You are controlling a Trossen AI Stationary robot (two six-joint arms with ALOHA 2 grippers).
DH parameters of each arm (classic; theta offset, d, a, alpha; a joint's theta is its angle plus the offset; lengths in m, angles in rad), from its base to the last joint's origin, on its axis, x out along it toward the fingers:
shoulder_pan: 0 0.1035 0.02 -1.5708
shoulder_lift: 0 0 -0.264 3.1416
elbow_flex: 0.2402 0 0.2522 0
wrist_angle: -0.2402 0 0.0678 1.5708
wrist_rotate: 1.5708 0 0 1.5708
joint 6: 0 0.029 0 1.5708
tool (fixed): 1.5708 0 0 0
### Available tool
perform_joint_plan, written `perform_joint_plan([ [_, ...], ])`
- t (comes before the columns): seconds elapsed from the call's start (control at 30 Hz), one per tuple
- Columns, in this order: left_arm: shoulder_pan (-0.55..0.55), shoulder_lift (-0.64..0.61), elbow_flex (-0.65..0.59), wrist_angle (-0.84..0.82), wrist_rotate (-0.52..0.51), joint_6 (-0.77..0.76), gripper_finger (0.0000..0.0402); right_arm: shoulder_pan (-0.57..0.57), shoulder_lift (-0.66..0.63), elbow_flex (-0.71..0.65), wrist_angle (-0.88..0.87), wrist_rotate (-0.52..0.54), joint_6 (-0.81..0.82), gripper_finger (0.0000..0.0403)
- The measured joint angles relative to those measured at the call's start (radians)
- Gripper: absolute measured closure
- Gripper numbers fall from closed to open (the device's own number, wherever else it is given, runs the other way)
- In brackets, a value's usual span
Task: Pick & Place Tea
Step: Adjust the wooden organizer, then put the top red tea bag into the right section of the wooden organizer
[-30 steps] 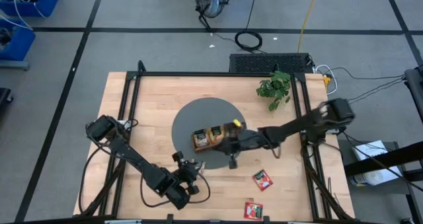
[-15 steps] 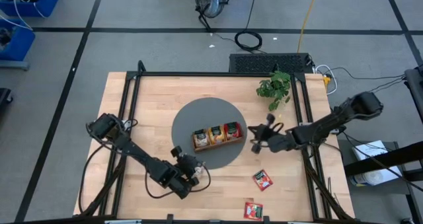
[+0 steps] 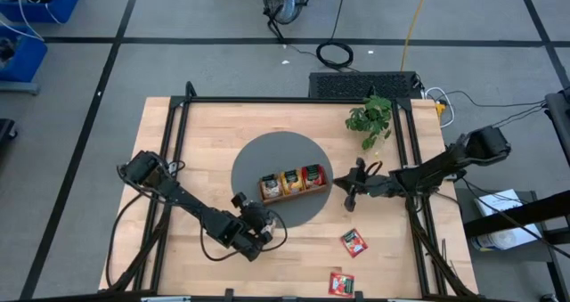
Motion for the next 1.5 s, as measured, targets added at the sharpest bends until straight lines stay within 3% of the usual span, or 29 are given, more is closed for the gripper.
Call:
perform_joint_plan([
  [0.4,0.004,0.0,0.0,-0.108,0.008,-0.105,0.03,-0.003,0.315,0.17,0.011,-0.001,0.004,0.0403],
  [0.87,0.019,0.0,-0.101,-0.091,-0.018,-0.22,0.03,0.067,0.358,0.206,0.079,-0.002,-0.018,0.0403],
  [1.13,0.01,0.0,-0.097,0.112,-0.018,0.016,0.03,0.064,0.359,0.206,0.078,-0.001,-0.038,0.0403],
  [1.33,-0.018,0.0,-0.03,0.139,-0.008,0.153,0.03,0.071,0.344,0.206,0.062,-0.003,-0.045,0.0403],
  [1.5,-0.054,-0.001,0.03,0.232,0.086,0.324,0.03,0.123,0.234,0.22,-0.105,-0.116,-0.105,0.0403],
])
